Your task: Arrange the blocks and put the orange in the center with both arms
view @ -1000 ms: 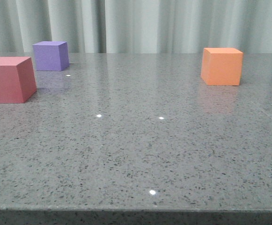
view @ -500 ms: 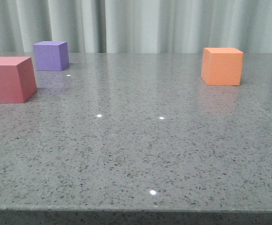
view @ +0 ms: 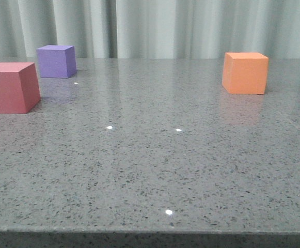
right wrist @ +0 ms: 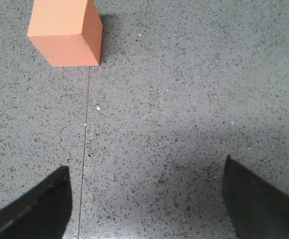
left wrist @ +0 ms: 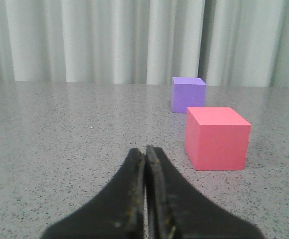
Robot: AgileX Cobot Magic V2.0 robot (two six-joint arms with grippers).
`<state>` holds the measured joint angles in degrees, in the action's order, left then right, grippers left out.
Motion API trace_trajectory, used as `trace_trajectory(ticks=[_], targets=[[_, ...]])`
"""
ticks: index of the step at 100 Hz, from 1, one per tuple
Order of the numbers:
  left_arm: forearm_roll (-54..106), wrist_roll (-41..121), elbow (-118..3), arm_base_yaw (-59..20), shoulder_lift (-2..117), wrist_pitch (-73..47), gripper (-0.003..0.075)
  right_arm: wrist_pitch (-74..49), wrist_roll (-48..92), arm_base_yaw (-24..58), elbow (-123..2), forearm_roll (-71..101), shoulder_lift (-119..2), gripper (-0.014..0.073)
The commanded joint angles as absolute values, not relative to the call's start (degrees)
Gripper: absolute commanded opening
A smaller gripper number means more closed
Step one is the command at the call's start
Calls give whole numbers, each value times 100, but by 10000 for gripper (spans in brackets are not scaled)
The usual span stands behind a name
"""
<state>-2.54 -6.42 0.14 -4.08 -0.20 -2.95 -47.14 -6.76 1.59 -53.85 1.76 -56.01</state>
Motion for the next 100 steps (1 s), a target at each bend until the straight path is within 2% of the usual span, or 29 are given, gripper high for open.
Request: trace_trajectory(ticks=[1,24,43,71,100], targets=[[-227,-686,252,-412,-232,165,-20,-4606,-622,159,-5646,366,-5567,644],[-227,-686,252,-412,-232,165,-20,-4559,-629,719,-6295,508,-6148,644],[-227,-686,252,-412,-232,165,-20,-4552,-862,1212,-7259,497,-7275,644],[-227,-686,252,-412,-232,165,-20,-4637,-881,1240,-8771,336,-8914,644],[-227,-686,252,-412,-232,165,-20,-4959,-1180,1240,-9781,-257,-9905,644]])
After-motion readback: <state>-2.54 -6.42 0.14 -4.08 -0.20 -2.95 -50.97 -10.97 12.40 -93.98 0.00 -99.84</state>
